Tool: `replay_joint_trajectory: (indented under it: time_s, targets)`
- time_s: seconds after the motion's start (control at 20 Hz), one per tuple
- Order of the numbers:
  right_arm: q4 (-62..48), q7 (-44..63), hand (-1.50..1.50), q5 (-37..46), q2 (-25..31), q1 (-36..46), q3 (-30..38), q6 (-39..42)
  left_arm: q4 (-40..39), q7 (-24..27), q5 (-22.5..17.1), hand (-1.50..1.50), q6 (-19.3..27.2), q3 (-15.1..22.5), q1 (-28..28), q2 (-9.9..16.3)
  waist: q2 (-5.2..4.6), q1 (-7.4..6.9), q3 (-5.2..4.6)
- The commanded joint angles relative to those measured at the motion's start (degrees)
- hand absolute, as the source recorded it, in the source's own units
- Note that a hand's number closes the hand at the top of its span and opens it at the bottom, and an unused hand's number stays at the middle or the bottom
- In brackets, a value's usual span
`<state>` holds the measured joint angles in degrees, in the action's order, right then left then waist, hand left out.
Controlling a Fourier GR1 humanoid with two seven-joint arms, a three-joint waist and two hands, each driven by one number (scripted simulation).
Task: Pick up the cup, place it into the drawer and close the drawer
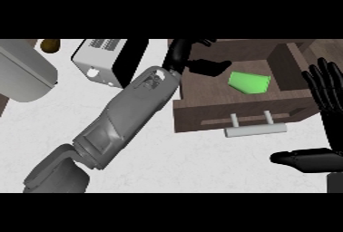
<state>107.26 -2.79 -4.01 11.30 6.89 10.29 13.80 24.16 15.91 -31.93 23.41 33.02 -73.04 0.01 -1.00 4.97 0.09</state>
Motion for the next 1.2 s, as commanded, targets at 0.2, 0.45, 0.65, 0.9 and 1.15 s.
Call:
replay_joint_trajectory:
  time_s: [0.2,0.45,0.65,0.9,1.15]
  targets:
    - [0.9,-0.5,-1.50,-2.6,0.0,-0.8,0.2,1.9,2.5,1.1,-2.3,-1.50,6.2,6.6,2.6,0.0,-0.05,0.49,-0.03]
    - [1.9,2.6,-1.50,-10.5,-1.2,0.4,-0.9,5.3,3.2,5.4,-4.9,-1.50,5.3,4.0,0.1,0.0,0.07,-0.24,-0.05]
    - [2.6,3.7,1.50,-11.6,1.6,1.3,-0.1,7.4,5.4,8.1,-7.3,-1.50,6.5,2.1,-0.8,0.0,0.36,-1.60,-0.06]
    - [5.1,3.6,1.50,-3.6,6.1,-1.3,-2.2,10.2,8.3,3.7,-7.3,-1.50,5.4,-0.8,-2.3,0.6,1.09,-4.51,-0.11]
    - [10.4,5.2,1.50,-0.2,7.6,-5.2,-2.9,11.3,13.0,4.9,-6.8,-1.50,6.5,-3.1,3.8,3.0,1.23,-5.02,-0.12]
